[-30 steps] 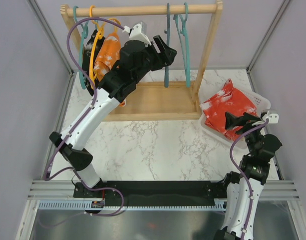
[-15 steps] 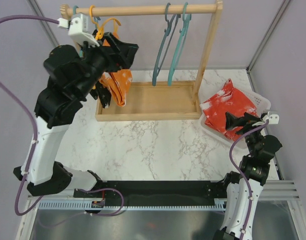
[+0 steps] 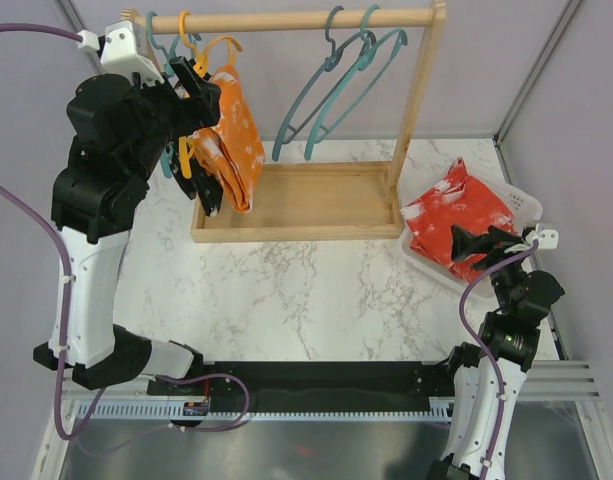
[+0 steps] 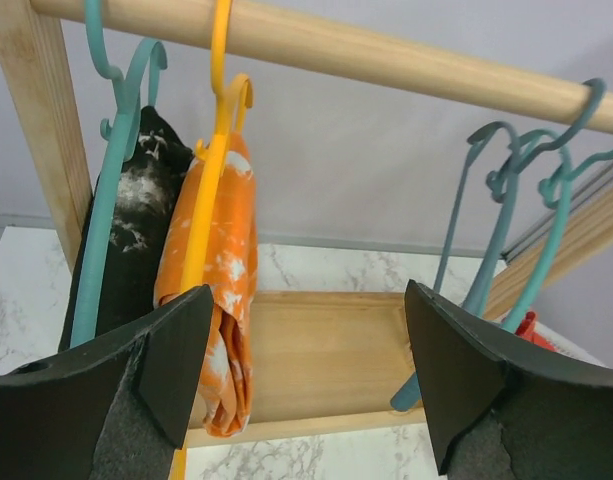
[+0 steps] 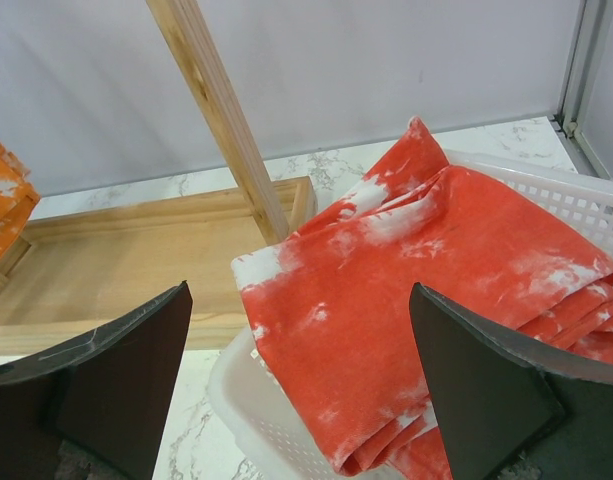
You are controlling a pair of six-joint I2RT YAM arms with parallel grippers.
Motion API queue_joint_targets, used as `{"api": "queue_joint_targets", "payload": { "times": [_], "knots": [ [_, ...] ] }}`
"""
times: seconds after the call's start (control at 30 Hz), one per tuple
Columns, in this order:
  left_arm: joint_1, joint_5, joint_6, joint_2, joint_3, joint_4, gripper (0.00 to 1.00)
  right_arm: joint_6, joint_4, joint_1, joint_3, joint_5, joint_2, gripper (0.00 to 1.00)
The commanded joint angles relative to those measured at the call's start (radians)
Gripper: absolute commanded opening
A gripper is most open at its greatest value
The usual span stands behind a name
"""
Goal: Remove the trousers from the hanger
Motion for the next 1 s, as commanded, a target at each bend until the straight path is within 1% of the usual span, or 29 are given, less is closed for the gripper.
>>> {"api": "queue_joint_targets", "payload": {
  "times": [0.0,0.17,0.23,0.4,0.57,0.67,0.73,0.77,0.8,0.9,0.97],
  "knots": [
    [0.047,0.04,0.053,0.031,0.032,-0.041,0.84,0.014,0.049,-0.006,-0.002,-0.013,-0.011,0.98],
    [0.119,0.083,0.047,0.066,0.027,-0.05,0.82,0.014,0.049,-0.006,-0.002,-0.011,-0.013,0.98],
    [0.133,0.089,0.039,0.079,0.024,-0.048,0.8,0.015,0.049,-0.006,-0.002,-0.01,-0.013,0.98],
    [0.169,0.155,0.017,0.119,0.018,-0.05,0.76,0.015,0.05,-0.006,-0.002,-0.01,-0.013,0.98],
    [0.209,0.207,-0.001,0.166,0.013,-0.051,0.65,0.014,0.049,-0.008,-0.003,-0.006,-0.019,0.98],
    [0.226,0.239,-0.012,0.189,0.021,-0.051,0.55,0.012,0.049,-0.008,-0.005,-0.003,-0.025,0.98],
    [0.231,0.25,-0.013,0.201,0.029,-0.051,0.43,0.014,0.049,-0.008,-0.005,-0.003,-0.025,0.98],
    [0.232,0.261,-0.016,0.214,0.033,-0.051,0.34,0.014,0.049,-0.008,-0.005,-0.003,-0.027,0.98],
    [0.232,0.266,-0.019,0.217,0.038,-0.051,0.03,0.014,0.049,-0.008,-0.005,-0.003,-0.027,0.98],
    [0.232,0.305,-0.049,0.232,0.084,-0.05,0.02,0.012,0.049,-0.008,-0.006,-0.003,-0.027,0.98],
    [0.234,0.33,-0.078,0.241,0.153,-0.05,0.02,0.012,0.049,-0.008,-0.006,-0.005,-0.025,0.98]
  ]
}}
